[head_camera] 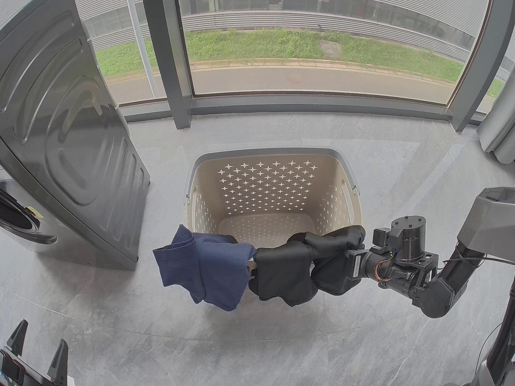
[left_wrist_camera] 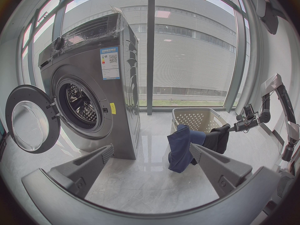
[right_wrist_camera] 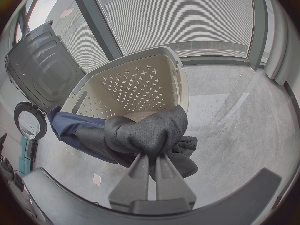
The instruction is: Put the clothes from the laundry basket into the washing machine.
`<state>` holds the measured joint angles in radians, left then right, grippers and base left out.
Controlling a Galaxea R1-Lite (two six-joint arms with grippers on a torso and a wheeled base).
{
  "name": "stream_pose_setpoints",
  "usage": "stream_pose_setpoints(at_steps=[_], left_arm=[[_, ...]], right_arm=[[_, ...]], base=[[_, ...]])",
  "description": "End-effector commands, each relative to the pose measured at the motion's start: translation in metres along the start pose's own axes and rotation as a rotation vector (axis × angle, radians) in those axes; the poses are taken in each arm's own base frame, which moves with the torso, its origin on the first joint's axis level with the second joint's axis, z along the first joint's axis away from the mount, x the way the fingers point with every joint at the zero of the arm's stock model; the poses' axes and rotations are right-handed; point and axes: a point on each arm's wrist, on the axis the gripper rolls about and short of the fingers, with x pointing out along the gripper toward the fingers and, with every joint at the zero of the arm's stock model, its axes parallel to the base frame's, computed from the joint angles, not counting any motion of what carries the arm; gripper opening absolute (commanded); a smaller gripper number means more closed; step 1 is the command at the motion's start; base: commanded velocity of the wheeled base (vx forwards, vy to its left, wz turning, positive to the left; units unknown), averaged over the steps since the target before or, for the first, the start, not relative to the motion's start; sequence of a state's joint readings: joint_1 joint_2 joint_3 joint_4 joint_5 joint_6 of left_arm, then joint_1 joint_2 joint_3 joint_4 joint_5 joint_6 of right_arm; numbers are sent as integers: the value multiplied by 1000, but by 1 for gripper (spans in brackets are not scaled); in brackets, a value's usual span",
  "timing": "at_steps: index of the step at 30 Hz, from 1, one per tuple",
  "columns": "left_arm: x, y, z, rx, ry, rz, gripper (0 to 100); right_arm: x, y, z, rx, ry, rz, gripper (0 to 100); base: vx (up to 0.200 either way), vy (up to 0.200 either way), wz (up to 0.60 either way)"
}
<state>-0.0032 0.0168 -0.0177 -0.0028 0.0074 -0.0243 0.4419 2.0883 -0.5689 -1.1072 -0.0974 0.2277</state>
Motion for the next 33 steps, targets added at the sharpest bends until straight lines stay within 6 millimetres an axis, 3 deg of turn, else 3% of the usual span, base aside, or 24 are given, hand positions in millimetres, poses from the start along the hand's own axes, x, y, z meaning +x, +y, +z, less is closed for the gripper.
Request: stream_pose_setpoints(at_steps=[1,4,14,20,26,33], left_arm=[[0,0,-5,0,2,0,100],[0,0,-5,0,2,0,100],[0,0,-5,0,2,0,100],[0,0,-5,0,2,0,100],[0,0,-5,0,4,0,100],[0,0,-5,0,4,0,100]], right_arm=[[-2,1,0,11,1,3,0],[-4,2,-1,16,4,7,0],[-59,30,36,9,-143,97,0],[-77,35,44,23,-189,117,0],[-108,40,60,37,-287,128,0],[-121,43,70,35,-343,135,0]], base=[[0,0,0],[0,0,0],[0,0,0],[0,0,0],[0,0,0],[0,0,0]])
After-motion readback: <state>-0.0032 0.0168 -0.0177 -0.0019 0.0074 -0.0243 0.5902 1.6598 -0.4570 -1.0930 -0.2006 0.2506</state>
